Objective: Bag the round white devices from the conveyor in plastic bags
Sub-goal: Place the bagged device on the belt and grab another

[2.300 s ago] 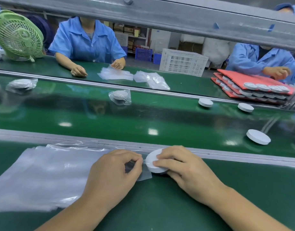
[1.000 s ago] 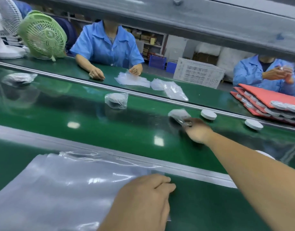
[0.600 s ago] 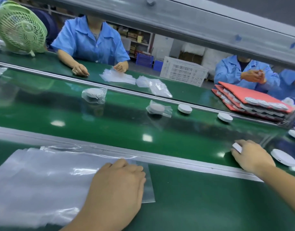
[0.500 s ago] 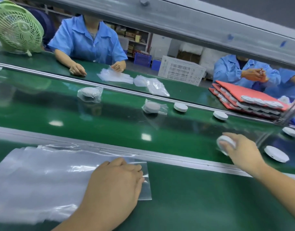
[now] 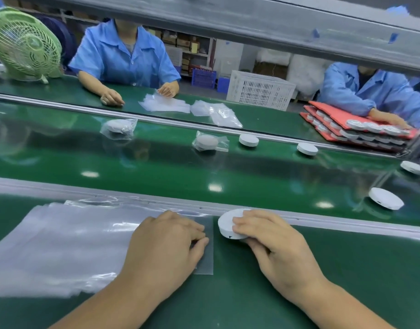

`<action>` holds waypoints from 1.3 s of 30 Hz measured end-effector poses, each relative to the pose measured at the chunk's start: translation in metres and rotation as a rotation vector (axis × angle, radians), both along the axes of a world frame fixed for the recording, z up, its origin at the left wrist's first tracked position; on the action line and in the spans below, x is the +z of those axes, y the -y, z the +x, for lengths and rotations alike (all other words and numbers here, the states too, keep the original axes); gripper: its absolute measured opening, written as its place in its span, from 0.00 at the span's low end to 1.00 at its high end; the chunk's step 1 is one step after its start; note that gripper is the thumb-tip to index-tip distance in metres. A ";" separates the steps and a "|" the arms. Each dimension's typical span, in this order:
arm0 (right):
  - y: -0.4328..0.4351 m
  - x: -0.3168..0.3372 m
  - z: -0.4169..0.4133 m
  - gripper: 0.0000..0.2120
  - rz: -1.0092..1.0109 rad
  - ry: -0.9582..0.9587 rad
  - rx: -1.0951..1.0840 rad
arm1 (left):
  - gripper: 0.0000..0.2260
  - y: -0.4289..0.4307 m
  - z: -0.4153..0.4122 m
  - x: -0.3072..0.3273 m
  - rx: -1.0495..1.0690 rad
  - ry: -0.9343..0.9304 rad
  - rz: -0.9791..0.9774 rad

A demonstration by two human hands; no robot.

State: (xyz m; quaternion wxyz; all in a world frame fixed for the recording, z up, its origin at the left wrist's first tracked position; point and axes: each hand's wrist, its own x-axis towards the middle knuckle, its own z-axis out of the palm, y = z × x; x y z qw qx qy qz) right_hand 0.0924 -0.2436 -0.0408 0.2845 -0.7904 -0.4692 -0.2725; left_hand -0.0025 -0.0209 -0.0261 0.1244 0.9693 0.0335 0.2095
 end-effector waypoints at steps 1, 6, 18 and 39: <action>0.000 -0.001 0.001 0.12 0.003 -0.009 0.018 | 0.03 0.000 0.000 0.000 -0.013 0.005 0.014; -0.002 -0.004 0.002 0.12 -0.036 0.055 0.124 | 0.04 -0.002 -0.003 0.000 -0.004 0.040 -0.040; -0.010 -0.002 -0.002 0.04 0.079 0.065 0.254 | 0.07 0.002 -0.003 0.002 0.028 0.158 -0.227; -0.016 0.013 -0.017 0.11 0.267 -0.143 0.133 | 0.18 0.006 -0.004 0.002 -0.480 0.209 -0.281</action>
